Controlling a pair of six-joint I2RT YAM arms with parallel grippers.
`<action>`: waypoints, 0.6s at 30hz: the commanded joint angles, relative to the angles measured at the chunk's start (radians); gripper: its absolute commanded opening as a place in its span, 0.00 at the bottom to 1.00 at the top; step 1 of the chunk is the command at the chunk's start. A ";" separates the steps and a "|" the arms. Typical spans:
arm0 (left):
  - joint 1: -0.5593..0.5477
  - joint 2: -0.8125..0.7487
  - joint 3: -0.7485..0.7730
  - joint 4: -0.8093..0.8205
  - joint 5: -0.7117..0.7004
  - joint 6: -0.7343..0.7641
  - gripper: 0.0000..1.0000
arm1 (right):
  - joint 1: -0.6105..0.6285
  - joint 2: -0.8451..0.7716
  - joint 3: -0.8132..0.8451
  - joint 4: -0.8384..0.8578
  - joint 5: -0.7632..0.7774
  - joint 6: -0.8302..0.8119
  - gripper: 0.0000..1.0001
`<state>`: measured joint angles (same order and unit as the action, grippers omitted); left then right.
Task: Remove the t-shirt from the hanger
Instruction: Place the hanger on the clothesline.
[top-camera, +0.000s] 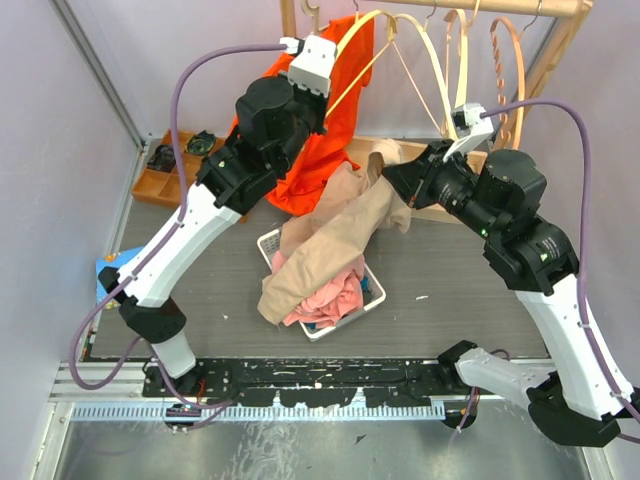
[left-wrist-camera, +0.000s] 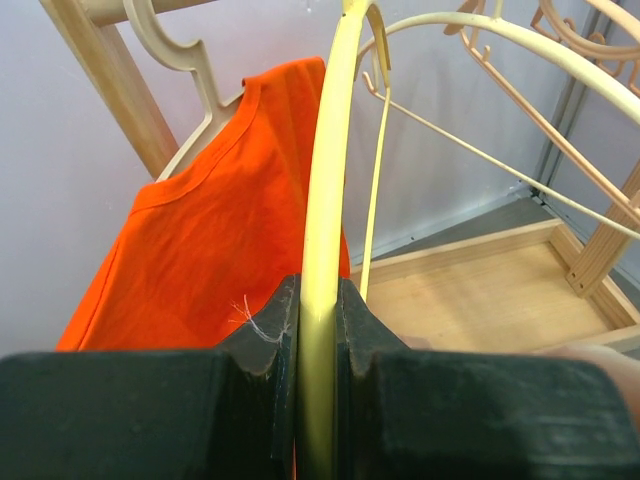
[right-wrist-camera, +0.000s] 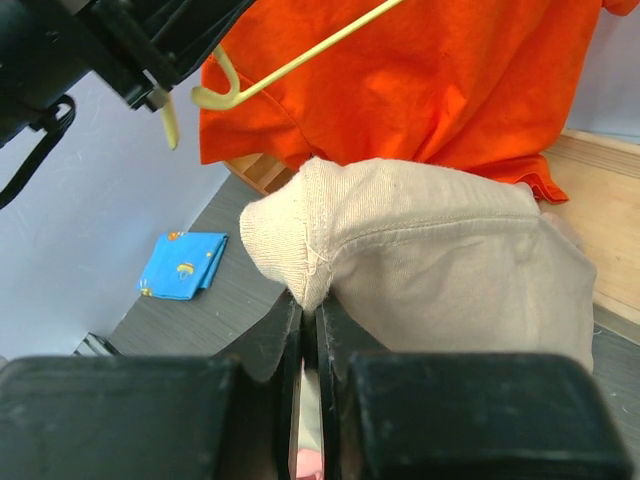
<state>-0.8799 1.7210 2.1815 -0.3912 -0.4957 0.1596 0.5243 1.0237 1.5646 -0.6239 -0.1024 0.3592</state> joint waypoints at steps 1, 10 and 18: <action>0.022 0.048 0.081 0.071 0.033 -0.012 0.00 | 0.005 -0.022 0.022 0.037 0.005 -0.024 0.01; 0.045 0.152 0.152 0.115 0.037 0.026 0.00 | 0.005 -0.027 0.046 0.013 0.008 -0.029 0.01; 0.061 0.218 0.200 0.112 0.033 0.020 0.00 | 0.005 -0.046 0.061 -0.016 0.029 -0.032 0.01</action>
<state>-0.8314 1.9263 2.3306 -0.3473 -0.4614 0.1787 0.5243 1.0134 1.5673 -0.6823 -0.0902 0.3420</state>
